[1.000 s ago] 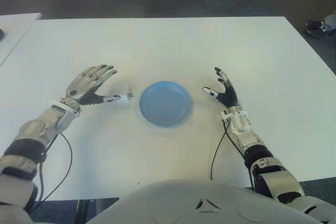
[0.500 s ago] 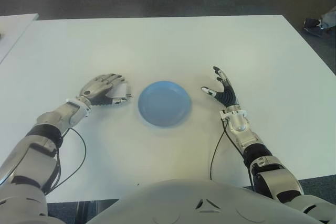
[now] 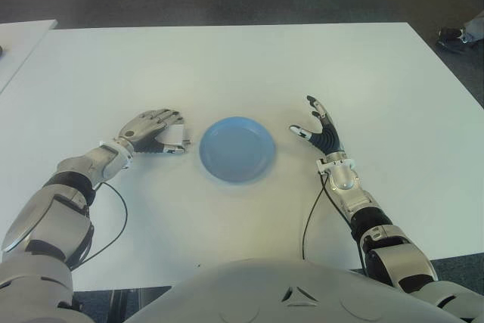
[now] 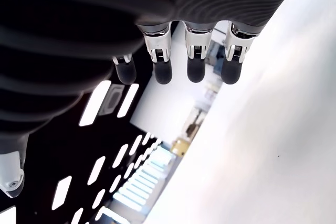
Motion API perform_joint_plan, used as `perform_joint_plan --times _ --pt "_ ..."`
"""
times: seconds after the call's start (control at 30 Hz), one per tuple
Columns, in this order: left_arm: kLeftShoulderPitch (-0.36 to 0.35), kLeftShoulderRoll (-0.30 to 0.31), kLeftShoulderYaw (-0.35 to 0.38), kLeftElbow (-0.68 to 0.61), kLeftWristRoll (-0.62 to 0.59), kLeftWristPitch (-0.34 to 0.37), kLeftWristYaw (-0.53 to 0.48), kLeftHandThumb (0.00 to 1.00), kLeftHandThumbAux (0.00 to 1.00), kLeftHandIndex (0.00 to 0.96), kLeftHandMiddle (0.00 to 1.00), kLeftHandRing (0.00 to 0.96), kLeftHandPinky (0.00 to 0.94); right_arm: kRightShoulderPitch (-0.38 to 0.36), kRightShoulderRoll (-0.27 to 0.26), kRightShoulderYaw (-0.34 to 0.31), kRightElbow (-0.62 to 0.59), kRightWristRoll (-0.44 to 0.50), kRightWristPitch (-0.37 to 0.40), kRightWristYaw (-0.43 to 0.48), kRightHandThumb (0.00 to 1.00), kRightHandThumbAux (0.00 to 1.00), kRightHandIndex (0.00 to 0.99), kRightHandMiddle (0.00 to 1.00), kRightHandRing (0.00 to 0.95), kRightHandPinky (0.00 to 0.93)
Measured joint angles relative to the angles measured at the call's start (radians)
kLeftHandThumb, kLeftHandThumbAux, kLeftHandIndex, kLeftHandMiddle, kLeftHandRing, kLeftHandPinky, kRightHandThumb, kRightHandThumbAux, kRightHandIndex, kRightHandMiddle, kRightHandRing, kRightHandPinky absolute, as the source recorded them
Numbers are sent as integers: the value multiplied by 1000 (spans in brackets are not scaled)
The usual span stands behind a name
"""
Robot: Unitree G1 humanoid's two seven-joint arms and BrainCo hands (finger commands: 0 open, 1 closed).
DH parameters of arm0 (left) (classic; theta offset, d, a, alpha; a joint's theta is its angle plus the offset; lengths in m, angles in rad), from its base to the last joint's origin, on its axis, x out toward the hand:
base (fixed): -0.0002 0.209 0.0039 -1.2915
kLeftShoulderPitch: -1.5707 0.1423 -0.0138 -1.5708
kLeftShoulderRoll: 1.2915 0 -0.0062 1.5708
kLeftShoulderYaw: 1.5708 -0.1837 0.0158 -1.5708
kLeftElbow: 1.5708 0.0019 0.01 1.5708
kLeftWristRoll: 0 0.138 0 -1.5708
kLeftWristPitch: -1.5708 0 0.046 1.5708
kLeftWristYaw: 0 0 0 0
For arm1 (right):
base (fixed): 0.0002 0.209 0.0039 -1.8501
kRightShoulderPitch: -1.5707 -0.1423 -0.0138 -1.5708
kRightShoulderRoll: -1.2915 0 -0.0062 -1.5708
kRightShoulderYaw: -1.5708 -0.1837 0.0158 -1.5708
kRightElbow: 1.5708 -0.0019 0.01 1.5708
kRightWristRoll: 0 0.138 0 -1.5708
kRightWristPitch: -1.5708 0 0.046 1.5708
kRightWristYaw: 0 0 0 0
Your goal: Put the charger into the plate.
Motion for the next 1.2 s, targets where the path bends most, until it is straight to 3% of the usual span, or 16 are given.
perform_joint_plan --times 1.0,1.17,1.2 --pt "-13 0 -36 7 1 -7 8 375 131 0 0 0 2 8 -5 1 -14 -3 -16 0 162 530 0 5 53 100" --pt "-12 0 -51 6 13 4 70 382 185 64 27 22 96 9 -5 1 -16 -3 -18 0 155 532 0 2 50 95" --pt "-11 0 -54 5 20 7 87 423 214 125 144 125 179 9 -5 1 -16 -3 -18 0 154 532 0 2 50 97"
